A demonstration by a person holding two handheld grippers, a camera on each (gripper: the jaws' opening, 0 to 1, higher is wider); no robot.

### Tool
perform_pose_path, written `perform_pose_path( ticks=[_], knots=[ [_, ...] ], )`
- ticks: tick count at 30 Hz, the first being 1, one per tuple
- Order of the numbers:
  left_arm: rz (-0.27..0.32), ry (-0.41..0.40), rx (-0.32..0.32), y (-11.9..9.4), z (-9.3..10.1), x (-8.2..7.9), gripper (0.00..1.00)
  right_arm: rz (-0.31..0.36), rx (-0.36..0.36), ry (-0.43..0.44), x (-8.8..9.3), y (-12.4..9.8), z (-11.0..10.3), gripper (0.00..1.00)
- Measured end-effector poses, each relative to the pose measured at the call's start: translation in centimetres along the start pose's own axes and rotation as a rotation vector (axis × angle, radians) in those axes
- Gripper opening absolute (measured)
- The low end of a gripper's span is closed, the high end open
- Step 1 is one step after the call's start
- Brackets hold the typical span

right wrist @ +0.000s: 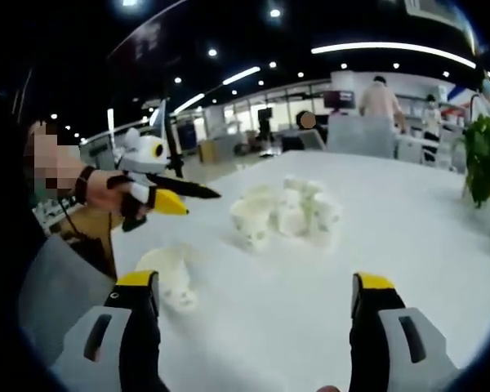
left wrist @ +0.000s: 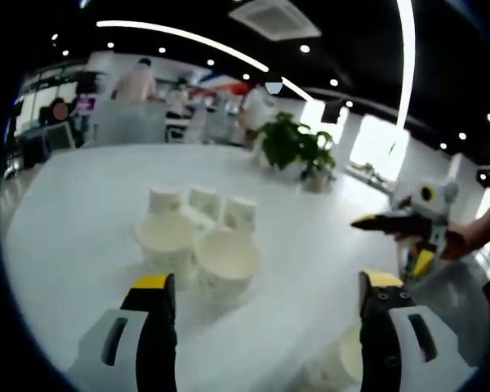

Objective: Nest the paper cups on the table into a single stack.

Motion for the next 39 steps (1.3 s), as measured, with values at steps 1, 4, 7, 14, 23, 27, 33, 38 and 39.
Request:
perform_pose_path(
  ticks=[1,4,7,14,23,27,33,38,39],
  knots=[
    [-0.002,0.002,0.001,0.1,-0.1,0.0,0.92,0.0,0.001,0.001,0.0,0.0,0.0,0.96],
    [-0.014,0.005,0.004,0.7,-0.2,0.2,0.91,0.0,0.007,0.009,0.1,0.0,0.1,0.96],
    [-0.014,-0.002,0.006,1.2,-0.2,0.3,0.9,-0.006,0.003,0.013,0.3,0.1,-0.1,0.96],
    [-0.036,0.012,0.003,2.3,-0.1,0.8,0.85,-0.004,0.001,0.016,0.5,-0.2,0.0,0.95],
    [-0.046,0.007,0.001,3.7,-0.4,0.6,0.82,-0.005,-0.002,0.022,0.7,-0.6,-0.2,0.95],
    [-0.045,0.01,0.003,4.0,-0.7,0.4,0.82,-0.008,0.003,0.034,0.8,-0.8,-0.2,0.95],
    [-0.039,0.015,-0.006,4.4,-1.2,0.2,0.82,-0.006,0.011,0.046,0.9,-1.0,-0.3,0.95],
    [-0.044,0.02,-0.025,4.8,-1.6,0.3,0.82,-0.002,0.019,0.056,0.9,-1.3,-0.3,0.95],
    [-0.045,0.02,-0.026,4.8,-1.6,0.3,0.82,-0.002,0.019,0.057,0.9,-1.3,-0.3,0.95]
  ],
)
Point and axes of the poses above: the point that each gripper's makers call its tool centre point, and the gripper's own axes: y roughly forward along the fingers, z roughly to its right, x roughly out of its underside, the point moved 4 cm from there along -y, roughly backward along the fingers, and after that the axes turned 15 degrees about -y, right-handed, at the moved point
